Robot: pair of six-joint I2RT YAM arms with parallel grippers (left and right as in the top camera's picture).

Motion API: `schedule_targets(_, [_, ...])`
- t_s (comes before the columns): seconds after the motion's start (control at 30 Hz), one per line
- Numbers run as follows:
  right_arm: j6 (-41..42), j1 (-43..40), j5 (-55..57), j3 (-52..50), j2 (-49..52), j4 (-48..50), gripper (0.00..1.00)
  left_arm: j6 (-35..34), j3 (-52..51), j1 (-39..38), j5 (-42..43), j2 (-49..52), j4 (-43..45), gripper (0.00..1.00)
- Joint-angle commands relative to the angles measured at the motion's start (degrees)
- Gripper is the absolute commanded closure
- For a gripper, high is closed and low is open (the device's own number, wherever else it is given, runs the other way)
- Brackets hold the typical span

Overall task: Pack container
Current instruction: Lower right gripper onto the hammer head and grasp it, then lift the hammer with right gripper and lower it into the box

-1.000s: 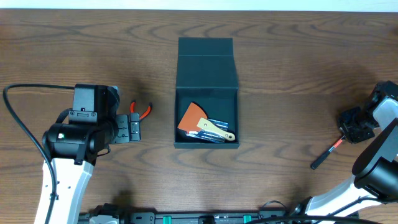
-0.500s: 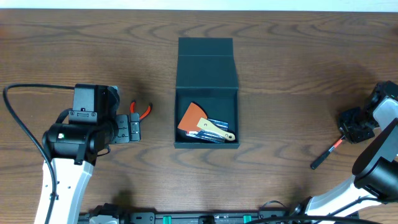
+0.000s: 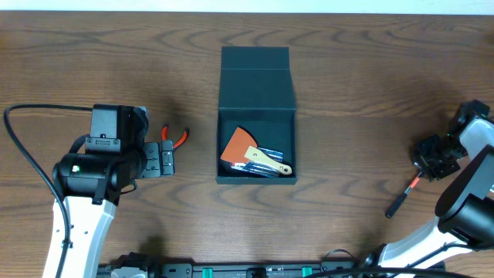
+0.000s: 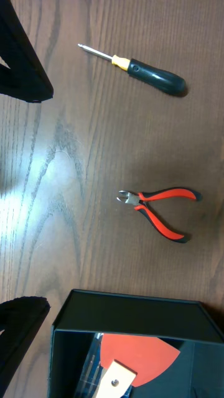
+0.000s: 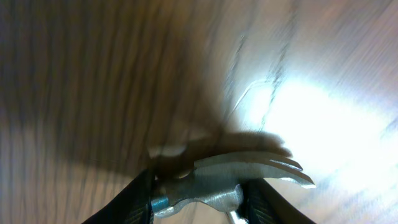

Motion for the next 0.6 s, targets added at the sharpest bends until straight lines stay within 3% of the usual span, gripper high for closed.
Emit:
schedule_targets(0.0, [-3.7,2.8,1.2,3.0,-4.8,-0.9,0.99,-0.3,0.9,-0.1,-0.6,-0.4,-0.3,0.02])
schedule_targets(0.17, [-8.9,7.7,0.5,4.8,-10.4,-1.7,0.99,-0.3,0.9,-0.1,-0.7,-0.5,-0.3,0.02])
schedule_targets(0.3, [-18.9,13.6,-6.2,7.4,-14.4,-3.4,0.99,-0.6,0.9,-0.1,-0.7,-0.9,-0.3,0.02])
schedule_targets(0.47, [-34.6,23.6,-17.1,15.8,-16.5,-12.7,0.99,-5.4,0.9,3.3,-0.7,-2.3,-0.7,0.02])
schedule_targets(0.57, [-40.7,31.4,-17.5,22.5,-16.5,-19.8,0.99,-6.8,0.9,7.3,-0.6,-3.7,-1.4,0.02])
